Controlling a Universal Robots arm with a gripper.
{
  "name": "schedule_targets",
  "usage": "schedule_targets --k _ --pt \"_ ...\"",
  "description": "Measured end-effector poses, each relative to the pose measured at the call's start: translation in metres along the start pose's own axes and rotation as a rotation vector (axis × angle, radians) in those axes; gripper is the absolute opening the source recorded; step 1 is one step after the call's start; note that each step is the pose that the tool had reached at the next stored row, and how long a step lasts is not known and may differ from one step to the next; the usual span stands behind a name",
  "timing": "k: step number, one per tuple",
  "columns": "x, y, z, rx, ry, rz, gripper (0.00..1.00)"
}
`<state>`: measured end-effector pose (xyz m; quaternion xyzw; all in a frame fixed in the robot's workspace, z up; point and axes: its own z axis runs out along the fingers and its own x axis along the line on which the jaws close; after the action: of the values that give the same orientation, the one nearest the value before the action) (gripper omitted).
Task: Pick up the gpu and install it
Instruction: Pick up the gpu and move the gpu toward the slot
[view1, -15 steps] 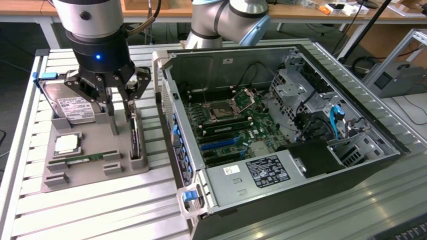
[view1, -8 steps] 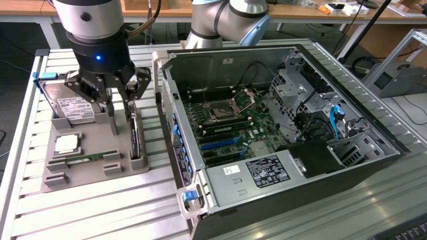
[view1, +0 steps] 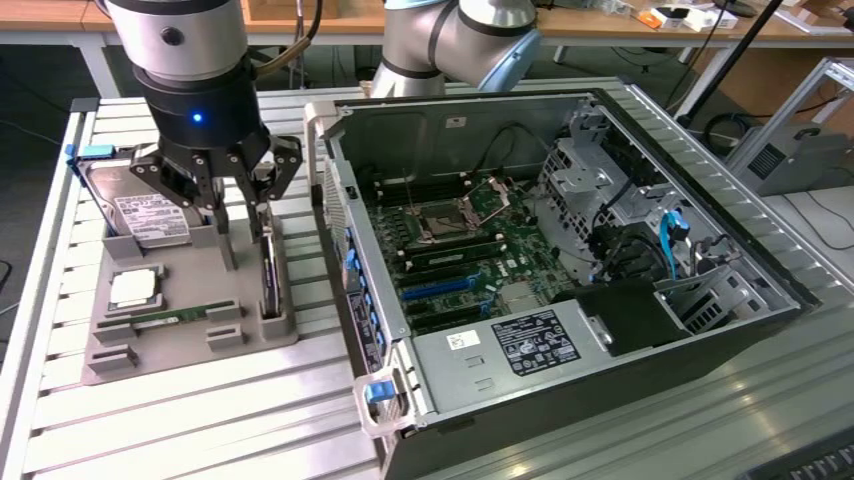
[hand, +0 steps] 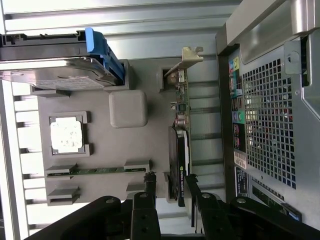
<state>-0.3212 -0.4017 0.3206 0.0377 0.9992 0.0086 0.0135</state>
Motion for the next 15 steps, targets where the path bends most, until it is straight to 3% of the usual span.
schedule_targets --k 15 --pt "0.0001 -0.0001 0.0038 0.0 0.0 0.0 0.36"
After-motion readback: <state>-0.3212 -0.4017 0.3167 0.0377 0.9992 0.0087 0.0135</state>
